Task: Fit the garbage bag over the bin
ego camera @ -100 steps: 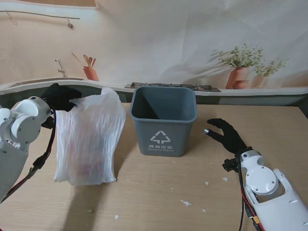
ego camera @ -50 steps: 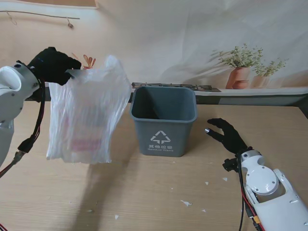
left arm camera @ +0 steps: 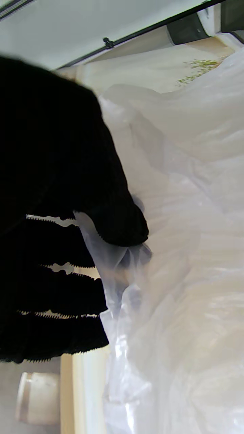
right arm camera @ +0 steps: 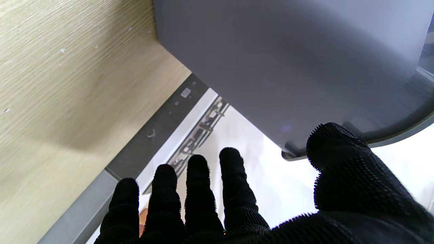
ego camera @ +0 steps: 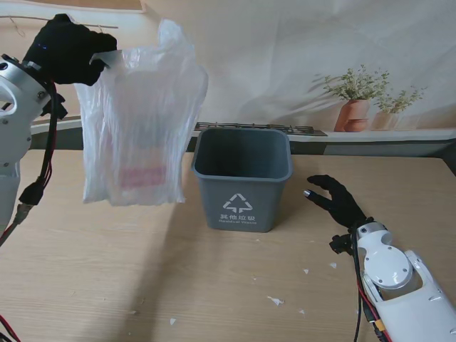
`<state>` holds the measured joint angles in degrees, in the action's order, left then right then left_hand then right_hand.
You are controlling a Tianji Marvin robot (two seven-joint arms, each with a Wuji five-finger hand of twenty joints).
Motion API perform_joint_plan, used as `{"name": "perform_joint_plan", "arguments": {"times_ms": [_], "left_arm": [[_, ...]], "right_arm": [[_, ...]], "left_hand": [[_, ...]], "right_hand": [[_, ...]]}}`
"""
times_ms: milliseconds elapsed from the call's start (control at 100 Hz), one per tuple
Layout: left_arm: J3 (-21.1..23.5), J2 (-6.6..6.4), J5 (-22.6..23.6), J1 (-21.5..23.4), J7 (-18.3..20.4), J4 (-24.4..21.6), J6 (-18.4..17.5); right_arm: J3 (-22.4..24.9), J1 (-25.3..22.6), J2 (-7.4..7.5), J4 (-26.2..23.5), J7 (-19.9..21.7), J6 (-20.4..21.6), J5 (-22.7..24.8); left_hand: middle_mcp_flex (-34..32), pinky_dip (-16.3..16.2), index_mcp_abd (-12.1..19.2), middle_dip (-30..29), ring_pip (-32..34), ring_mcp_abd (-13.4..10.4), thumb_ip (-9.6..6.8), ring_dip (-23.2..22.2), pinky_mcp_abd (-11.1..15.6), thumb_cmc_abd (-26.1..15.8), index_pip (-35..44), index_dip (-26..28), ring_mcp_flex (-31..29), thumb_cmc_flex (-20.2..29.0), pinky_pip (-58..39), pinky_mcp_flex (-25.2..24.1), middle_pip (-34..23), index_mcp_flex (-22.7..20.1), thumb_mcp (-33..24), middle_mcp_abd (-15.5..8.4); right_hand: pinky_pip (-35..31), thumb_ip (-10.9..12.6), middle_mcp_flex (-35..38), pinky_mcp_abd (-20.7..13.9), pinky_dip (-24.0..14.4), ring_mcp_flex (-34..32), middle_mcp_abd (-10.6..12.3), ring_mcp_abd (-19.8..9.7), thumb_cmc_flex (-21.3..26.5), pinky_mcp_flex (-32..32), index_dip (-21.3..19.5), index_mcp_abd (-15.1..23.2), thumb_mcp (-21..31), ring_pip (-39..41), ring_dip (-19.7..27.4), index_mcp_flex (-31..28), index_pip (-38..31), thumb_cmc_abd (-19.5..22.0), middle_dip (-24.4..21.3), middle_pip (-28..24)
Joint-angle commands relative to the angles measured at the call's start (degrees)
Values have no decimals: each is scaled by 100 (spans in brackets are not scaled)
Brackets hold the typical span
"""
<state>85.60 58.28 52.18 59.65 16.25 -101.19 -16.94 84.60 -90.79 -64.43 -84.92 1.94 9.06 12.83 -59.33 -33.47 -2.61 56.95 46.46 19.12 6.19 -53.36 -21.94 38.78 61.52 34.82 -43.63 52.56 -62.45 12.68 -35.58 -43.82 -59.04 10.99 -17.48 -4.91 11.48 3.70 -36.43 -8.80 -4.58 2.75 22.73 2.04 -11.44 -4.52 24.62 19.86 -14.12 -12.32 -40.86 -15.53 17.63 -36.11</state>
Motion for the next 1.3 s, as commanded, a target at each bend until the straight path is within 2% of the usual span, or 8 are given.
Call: {"name": "perform_joint_plan", "arguments": {"times_ms": [0,130,270,500,690,820,940,1290], "left_arm": [[-51,85,1,-120,-12,-87,-55],[-182,160,185,-313,-697,-5,-376],[-464,277,324,-572,-1484,86,-408],[-1039,454,224,-877,-2222,335,2],[-1504,602,165,-1108,-3064,884,99],[-1800,677,277,-1343,-3689,1311,-39],[-2034,761,235,-1513,-4033,1571,-2],[-2753,1161,-549,-1854,-4705,2132,710]], "right_arm": [[-26,-34,-41,-41,89,-36,-4],[-36,-33,-44,-41,79,-56,-1],[-35,-34,-44,-40,82,-56,-15],[-16,-33,-49,-15,68,-26,-36],[-13,-34,-47,-12,89,-27,-54],[-12,-29,-47,-6,85,-30,-50],[-8,-39,-47,-14,95,-54,-62],[-22,-46,-38,-23,147,-71,-82]], "left_hand": [[-234,-35,-168,-9,-52,95,-114,70,-223,174,270,-66,-43,97,-110,35,-94,-9,-470,-264],[-161,-52,-212,27,82,131,-77,36,-299,134,463,-43,3,112,-136,1,-258,120,-467,-234],[8,-180,-314,-182,357,221,-30,182,-399,71,708,-192,134,163,-298,-142,-592,292,-409,-156],[154,-257,-395,-341,465,290,40,303,-433,-13,805,-321,291,248,-384,-307,-699,421,-309,-117],[333,-362,-523,-502,653,400,85,415,-478,-100,971,-471,483,394,-522,-535,-916,561,-183,-22],[490,-435,-597,-703,804,490,119,549,-501,-164,1096,-628,642,487,-623,-722,-1115,659,-86,50],[525,-452,-641,-759,827,525,143,583,-488,-179,1109,-678,695,537,-651,-791,-1141,676,-57,87],[551,-464,-685,-877,880,581,192,655,-485,-189,1123,-792,736,588,-678,-846,-1187,673,-13,138]], "right_hand": [[-93,182,-149,-11,-106,-4,149,-7,54,-6,-48,159,-162,71,-51,-47,20,167,37,-143],[-92,181,-149,-19,-105,5,149,-11,55,-2,-47,154,-167,69,-50,-53,23,169,37,-143],[-93,182,-149,-17,-107,3,149,-10,55,-3,-47,150,-172,72,-51,-61,27,175,36,-143],[-94,183,-149,-19,-108,1,152,-8,60,-5,-47,135,-175,73,-52,-88,31,171,36,-142],[-93,184,-148,-23,-107,2,159,-11,67,-2,-48,123,-178,74,-52,-120,33,169,36,-142],[-94,183,-143,-23,-108,-5,158,-16,62,-7,-49,98,-181,78,-54,-161,34,172,47,-167],[-93,183,-144,-21,-107,-2,155,-18,69,-6,-47,81,-181,76,-53,-191,41,168,55,-186],[-92,184,-148,-24,-106,0,160,-18,69,-8,-43,50,-184,78,-55,-264,67,172,63,-207]]}}
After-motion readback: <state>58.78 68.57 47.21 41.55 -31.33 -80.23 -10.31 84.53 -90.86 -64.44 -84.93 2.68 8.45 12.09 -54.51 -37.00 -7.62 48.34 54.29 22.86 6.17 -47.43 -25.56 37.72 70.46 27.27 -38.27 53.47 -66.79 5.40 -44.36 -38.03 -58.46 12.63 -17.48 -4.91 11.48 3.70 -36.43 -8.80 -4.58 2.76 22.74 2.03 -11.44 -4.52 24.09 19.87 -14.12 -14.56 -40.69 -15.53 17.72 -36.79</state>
